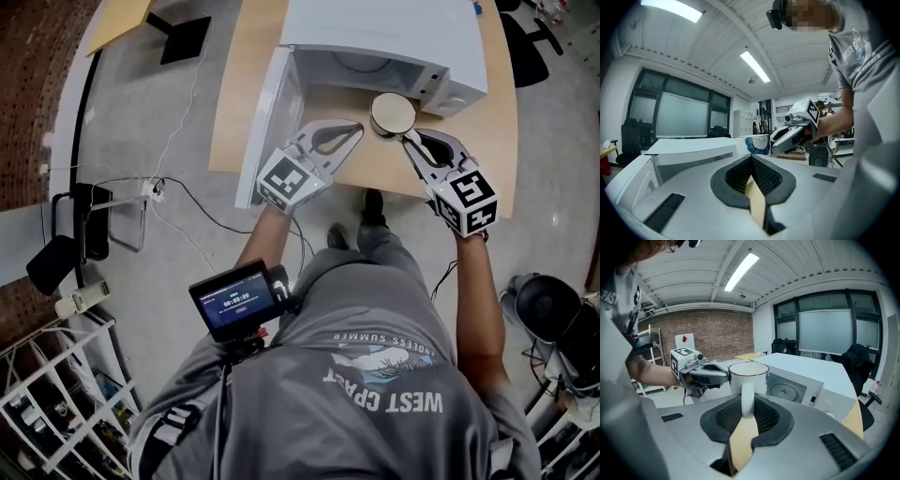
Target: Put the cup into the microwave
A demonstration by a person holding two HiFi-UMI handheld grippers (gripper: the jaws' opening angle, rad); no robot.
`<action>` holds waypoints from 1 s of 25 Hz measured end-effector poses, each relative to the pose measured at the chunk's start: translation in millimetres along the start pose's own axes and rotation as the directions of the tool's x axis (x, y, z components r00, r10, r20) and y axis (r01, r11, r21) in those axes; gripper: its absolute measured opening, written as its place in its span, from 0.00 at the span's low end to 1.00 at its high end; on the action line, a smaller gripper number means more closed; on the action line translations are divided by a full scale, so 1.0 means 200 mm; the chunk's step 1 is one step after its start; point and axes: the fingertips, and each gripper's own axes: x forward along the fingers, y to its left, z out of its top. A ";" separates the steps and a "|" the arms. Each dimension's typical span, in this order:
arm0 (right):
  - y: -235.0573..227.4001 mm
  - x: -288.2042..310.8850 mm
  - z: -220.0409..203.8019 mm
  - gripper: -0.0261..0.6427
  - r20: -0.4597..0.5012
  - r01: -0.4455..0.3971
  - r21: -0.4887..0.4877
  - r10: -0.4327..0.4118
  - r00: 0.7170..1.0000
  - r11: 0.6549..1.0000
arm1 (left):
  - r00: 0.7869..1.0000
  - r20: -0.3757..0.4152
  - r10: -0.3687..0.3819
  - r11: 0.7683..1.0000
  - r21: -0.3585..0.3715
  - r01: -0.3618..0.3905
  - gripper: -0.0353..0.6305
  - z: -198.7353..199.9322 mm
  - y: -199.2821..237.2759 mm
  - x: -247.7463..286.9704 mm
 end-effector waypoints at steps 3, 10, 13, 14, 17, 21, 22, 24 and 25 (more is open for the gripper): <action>-0.03 0.06 -0.01 0.14 -0.013 0.003 0.006 -0.003 1.000 1.000 | 1.000 -0.008 0.015 1.000 -0.022 -0.015 0.09 -0.02 0.04 0.01; -0.10 0.16 0.00 0.14 -0.028 0.006 0.017 -0.006 1.000 1.000 | 0.999 -0.023 0.039 0.998 -0.040 -0.040 0.09 -0.02 0.12 0.04; -0.12 0.21 0.02 0.14 -0.031 0.002 0.015 -0.001 1.000 1.000 | 0.998 -0.033 0.052 0.998 -0.042 -0.054 0.09 -0.01 0.17 0.05; -0.15 0.22 0.02 0.14 -0.030 0.002 0.018 -0.002 1.000 1.000 | 0.998 -0.037 0.055 0.997 -0.044 -0.057 0.09 -0.01 0.18 0.07; -0.30 0.31 -0.05 0.14 -0.027 0.006 0.031 -0.005 1.000 1.000 | 0.996 -0.056 0.062 0.997 -0.048 -0.065 0.09 -0.10 0.26 0.20; -0.43 0.43 -0.13 0.14 -0.027 -0.001 0.039 0.002 1.000 0.999 | 0.994 -0.083 0.078 0.995 -0.055 -0.082 0.09 -0.21 0.36 0.30; -0.45 0.45 -0.14 0.14 -0.027 -0.001 0.039 0.002 1.000 0.999 | 0.993 -0.087 0.083 0.995 -0.057 -0.088 0.09 -0.23 0.37 0.31; -0.48 0.48 -0.15 0.14 -0.025 0.000 0.038 0.001 1.000 0.999 | 0.991 -0.095 0.092 0.993 -0.061 -0.098 0.09 -0.25 0.41 0.33; -0.50 0.50 -0.16 0.14 -0.023 0.002 0.037 -0.001 1.000 0.999 | 0.990 -0.099 0.096 0.993 -0.063 -0.103 0.09 -0.26 0.42 0.34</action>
